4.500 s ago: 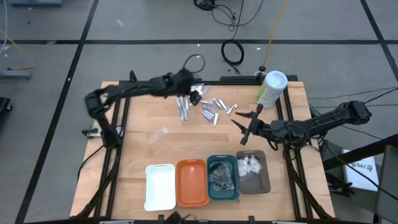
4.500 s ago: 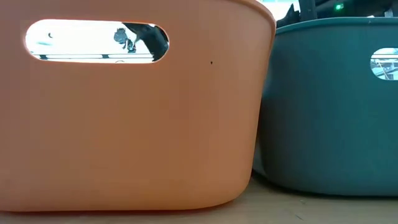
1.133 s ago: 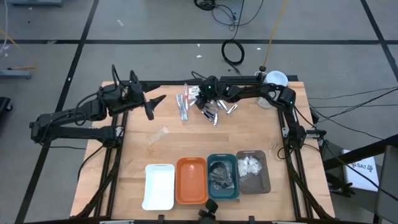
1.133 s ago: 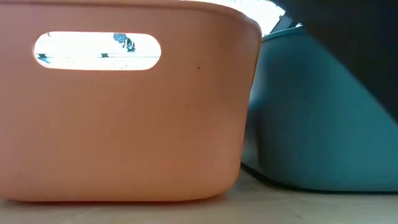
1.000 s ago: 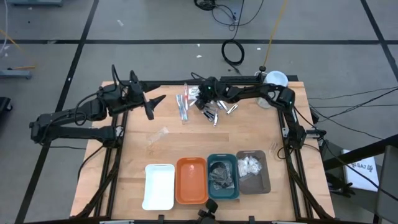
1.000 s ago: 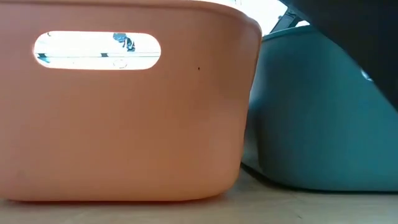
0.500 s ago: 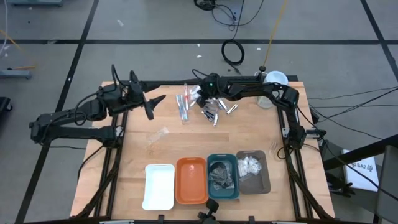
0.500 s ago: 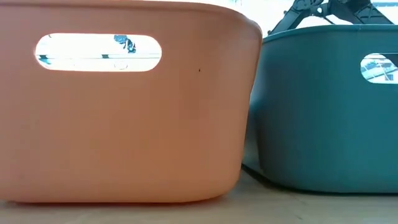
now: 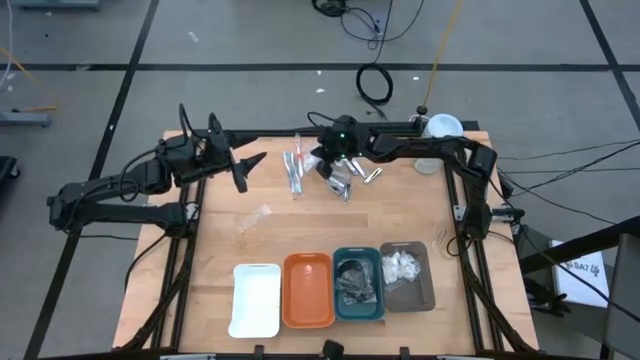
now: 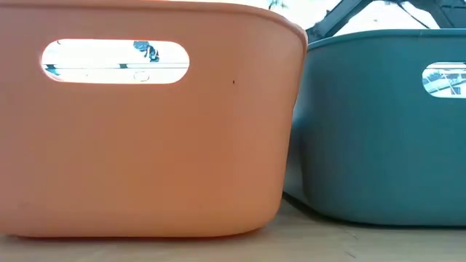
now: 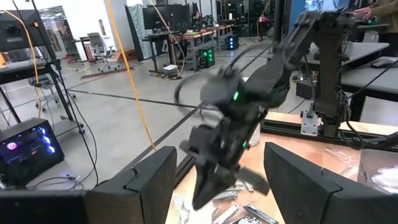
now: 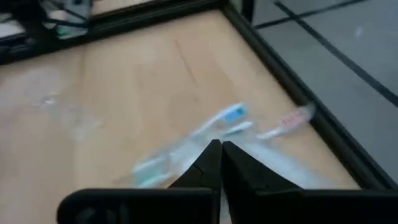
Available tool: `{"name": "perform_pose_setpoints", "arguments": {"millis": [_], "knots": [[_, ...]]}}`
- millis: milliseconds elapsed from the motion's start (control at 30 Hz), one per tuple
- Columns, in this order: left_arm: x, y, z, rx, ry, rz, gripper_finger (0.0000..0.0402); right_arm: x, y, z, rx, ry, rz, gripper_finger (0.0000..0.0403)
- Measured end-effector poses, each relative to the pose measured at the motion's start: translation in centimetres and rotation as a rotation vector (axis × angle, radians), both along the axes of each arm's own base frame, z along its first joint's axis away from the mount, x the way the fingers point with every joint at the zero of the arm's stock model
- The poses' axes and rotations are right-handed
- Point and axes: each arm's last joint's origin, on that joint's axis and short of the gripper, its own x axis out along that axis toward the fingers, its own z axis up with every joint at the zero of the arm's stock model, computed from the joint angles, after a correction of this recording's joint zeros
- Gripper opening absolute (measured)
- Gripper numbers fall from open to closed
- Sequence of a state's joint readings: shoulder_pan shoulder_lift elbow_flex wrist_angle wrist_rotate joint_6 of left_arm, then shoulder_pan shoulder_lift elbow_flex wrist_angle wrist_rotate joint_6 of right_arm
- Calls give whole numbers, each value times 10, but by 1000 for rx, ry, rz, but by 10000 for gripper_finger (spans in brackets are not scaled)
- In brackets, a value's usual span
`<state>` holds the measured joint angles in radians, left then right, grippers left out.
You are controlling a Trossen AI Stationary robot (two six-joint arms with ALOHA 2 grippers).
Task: Pick & Place Travel size toiletries
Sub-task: Put the white cotton pack into the black bin
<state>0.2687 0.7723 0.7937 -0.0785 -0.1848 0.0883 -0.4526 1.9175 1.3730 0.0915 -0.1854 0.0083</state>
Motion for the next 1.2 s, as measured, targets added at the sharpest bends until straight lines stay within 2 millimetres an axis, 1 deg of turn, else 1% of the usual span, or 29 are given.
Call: {"name": "perform_pose_setpoints", "arguments": {"millis": [167,300,433,633,767,900,1033,1200], "knots": [[0,0,0,0,0,0,237,-9,24,35,-44,-10,65,0],[0,0,0,0,-1,0,237,-22,46,65,-74,-20,117,0],[0,0,0,1,-1,0,237,-37,68,90,-75,-11,161,0],[0,0,0,3,1,0,237,-65,103,116,-49,46,232,0],[0,0,0,10,4,0,237,-84,127,129,-6,76,275,0],[0,0,0,10,4,0,237,-106,151,135,48,69,307,0],[0,0,0,11,4,0,237,-133,173,138,108,40,335,0],[0,0,0,11,4,0,237,-170,198,133,167,9,401,0]]}}
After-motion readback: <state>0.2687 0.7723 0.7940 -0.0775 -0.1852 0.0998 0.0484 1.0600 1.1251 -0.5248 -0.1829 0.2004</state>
